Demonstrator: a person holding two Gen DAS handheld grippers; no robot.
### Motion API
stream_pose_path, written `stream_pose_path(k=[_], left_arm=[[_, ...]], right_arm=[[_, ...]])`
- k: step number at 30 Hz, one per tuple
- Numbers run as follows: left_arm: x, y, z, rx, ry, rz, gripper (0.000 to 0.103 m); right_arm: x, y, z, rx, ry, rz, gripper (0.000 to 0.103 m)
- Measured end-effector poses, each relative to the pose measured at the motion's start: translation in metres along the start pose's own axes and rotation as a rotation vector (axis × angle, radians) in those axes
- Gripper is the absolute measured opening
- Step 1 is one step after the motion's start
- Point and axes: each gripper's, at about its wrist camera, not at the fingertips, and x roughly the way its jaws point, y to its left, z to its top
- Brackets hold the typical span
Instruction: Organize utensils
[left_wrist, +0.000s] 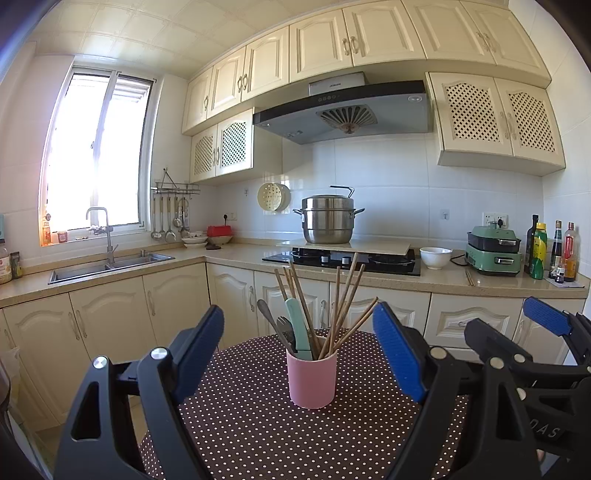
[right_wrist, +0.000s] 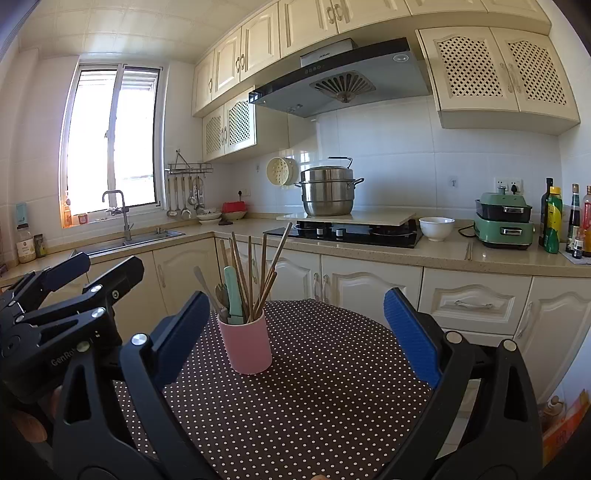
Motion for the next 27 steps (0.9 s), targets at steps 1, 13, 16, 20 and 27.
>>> stream_pose_path(k=[1,13,16,20,27], left_arm=[[0.0001,-0.0002,0.0001,0.000,0.000,0.000,0.081],[0.0039,-0.0012,-0.0010,-0.001,0.007,0.000,0.081],[0.0057,-0.0015,-0.0024,-0.001,0.008,0.000,0.081],[0.0064,-0.0016,-0.0027,-0.002,0.009,0.000,0.081],[0.0074,-0.0025,-0.0029,-0.001,0.011,0.000,0.081]], right_arm=[[0.0001,0.0000,0.0002,0.000,0.001,0.000,0.094],[0.0038,-0.0009,-0.0025,0.003,0.007,0.001,0.094],[0.0042,-0.0015,-0.0030,0.002,0.010,0.001,0.094],[0.0048,-0.0016,-0.0036,0.003,0.012,0.001,0.094],[0.0051,-0.0020,-0.0037,0.004,0.014,0.001,0.094]])
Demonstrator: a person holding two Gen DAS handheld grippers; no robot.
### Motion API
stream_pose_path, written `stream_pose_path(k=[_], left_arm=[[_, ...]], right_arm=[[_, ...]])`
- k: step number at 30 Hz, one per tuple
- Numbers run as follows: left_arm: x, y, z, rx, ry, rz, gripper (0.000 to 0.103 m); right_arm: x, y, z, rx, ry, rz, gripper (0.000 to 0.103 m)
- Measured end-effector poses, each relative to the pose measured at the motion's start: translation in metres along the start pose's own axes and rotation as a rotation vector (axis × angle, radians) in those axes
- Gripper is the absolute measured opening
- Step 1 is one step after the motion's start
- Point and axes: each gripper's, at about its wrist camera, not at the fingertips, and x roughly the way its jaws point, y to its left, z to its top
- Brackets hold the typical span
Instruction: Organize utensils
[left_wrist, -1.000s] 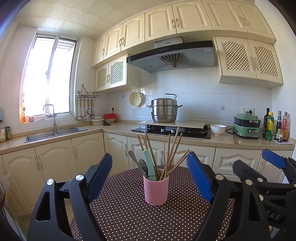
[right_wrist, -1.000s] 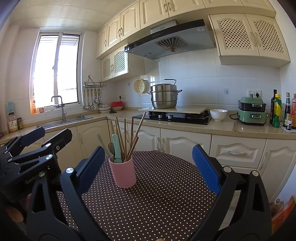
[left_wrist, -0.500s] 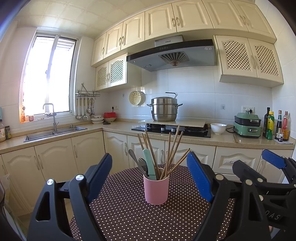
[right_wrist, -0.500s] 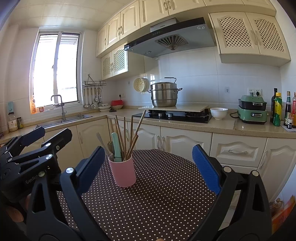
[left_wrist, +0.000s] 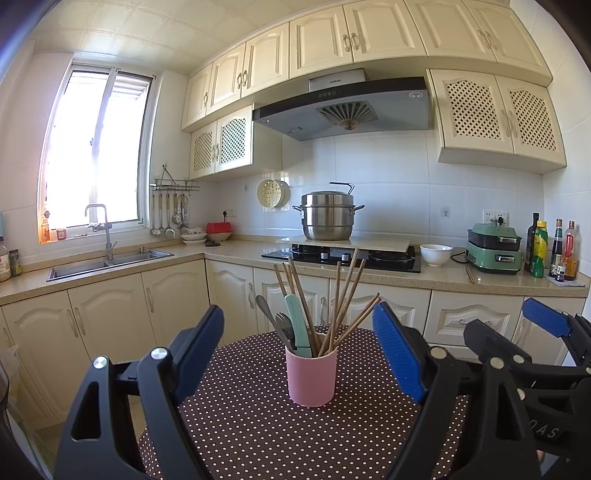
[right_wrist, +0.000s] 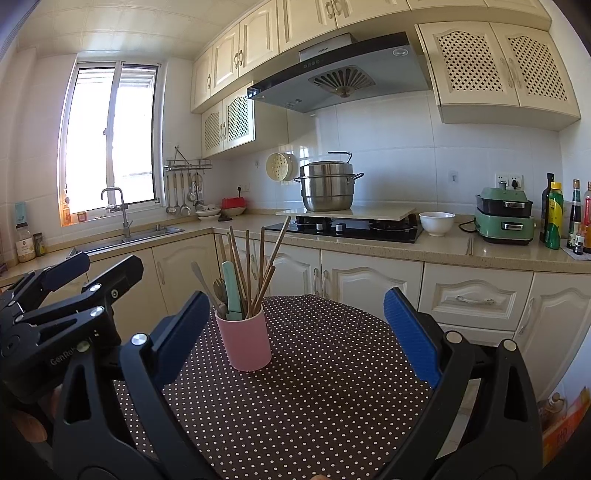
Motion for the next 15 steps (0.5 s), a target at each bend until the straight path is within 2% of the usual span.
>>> stream_pose_path(k=[15], left_arm=[[0.0021,0.0011,-0.0040,-0.002,0.004,-0.003,0.081]], right_arm=[[0.0013,-0.0001,-0.0042,0.004,0.008,0.000,0.094]])
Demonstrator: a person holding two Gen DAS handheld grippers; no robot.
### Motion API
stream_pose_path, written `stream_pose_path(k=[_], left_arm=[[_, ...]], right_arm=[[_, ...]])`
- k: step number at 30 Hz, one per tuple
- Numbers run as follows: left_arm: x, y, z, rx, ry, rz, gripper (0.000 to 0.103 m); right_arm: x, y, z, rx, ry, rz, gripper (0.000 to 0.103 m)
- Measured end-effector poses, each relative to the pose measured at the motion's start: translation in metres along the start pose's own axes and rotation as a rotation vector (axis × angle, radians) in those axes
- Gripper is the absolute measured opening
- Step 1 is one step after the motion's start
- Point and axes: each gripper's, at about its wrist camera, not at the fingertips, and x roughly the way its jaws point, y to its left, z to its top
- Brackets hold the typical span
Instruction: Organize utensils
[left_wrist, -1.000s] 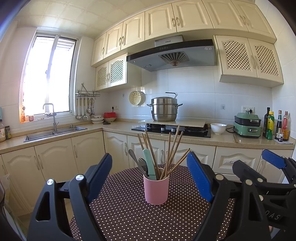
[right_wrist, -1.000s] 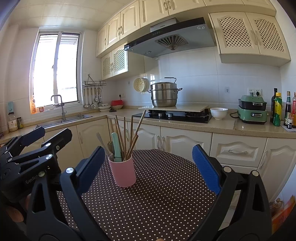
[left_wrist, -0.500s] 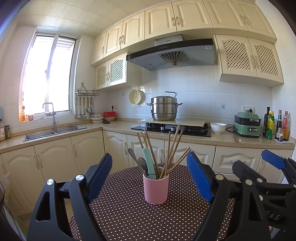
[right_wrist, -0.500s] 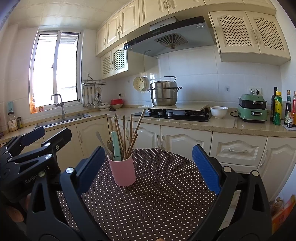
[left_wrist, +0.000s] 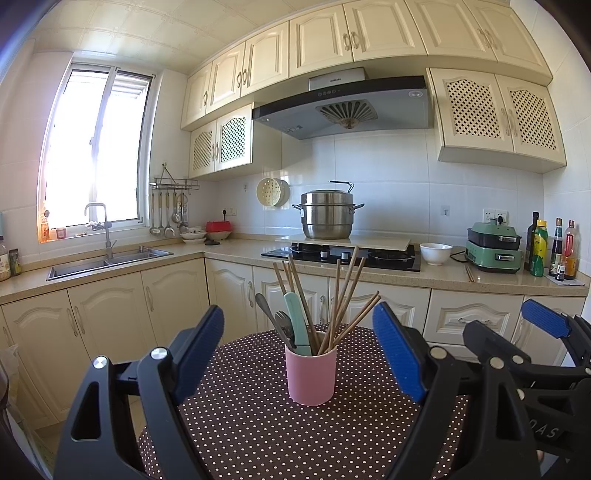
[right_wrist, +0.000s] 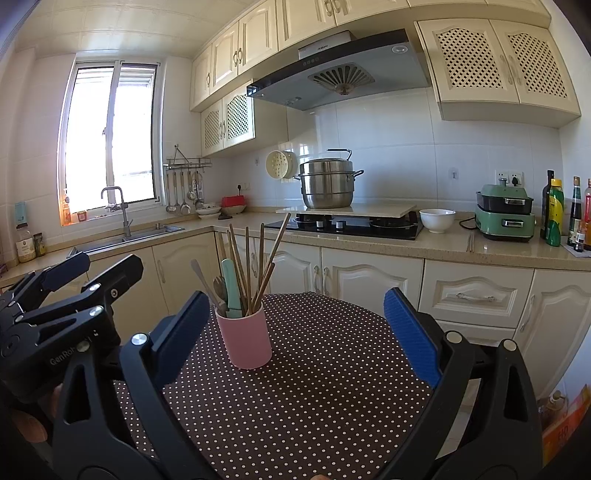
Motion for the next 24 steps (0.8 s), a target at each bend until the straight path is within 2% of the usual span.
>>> stream_pose_path(k=[24], left_arm=[[0.0011,0.0009,-0.0027,0.000,0.008,0.002,0.081]], right_arm=[[0.0032,0.0027,-0.0031,0.010,0.019,0.003,0.094]])
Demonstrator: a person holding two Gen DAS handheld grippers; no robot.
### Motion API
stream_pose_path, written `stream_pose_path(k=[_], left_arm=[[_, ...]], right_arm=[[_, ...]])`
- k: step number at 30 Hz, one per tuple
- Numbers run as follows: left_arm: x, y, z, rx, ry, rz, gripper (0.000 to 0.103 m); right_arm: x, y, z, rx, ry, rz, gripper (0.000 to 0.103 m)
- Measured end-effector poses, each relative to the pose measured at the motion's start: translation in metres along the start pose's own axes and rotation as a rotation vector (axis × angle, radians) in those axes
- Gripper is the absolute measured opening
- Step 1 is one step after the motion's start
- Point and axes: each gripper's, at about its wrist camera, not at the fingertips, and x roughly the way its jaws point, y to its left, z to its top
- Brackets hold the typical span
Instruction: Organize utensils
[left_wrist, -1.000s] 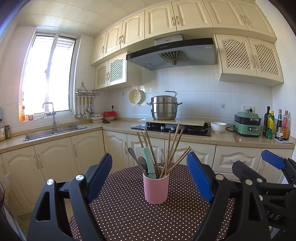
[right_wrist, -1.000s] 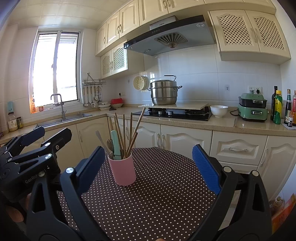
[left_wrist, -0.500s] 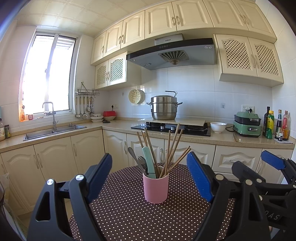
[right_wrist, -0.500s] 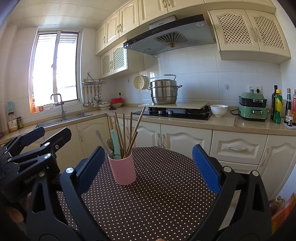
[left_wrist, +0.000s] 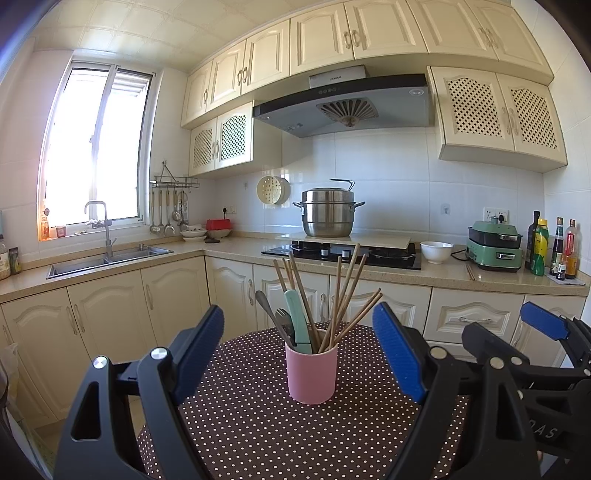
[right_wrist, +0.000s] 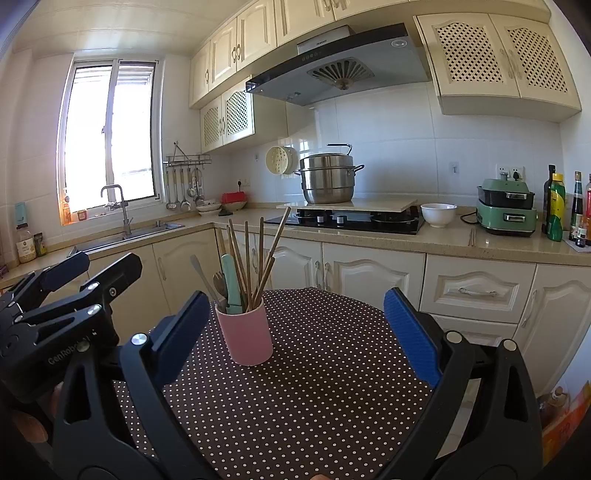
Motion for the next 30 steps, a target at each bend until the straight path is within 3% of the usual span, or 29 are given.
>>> stream_pose_path(k=[17,30], left_arm=[[0.005,0.003,0.001,-0.001,0.006,0.003,0.081],[0.032,0.008,-0.008,-0.012,0.055,0.008,0.081]], right_arm=[[0.007,0.002,0.001,0.000,0.005,0.003,0.094],[0.030,0.002,-0.006,0.007,0.054,0.012,0.094]])
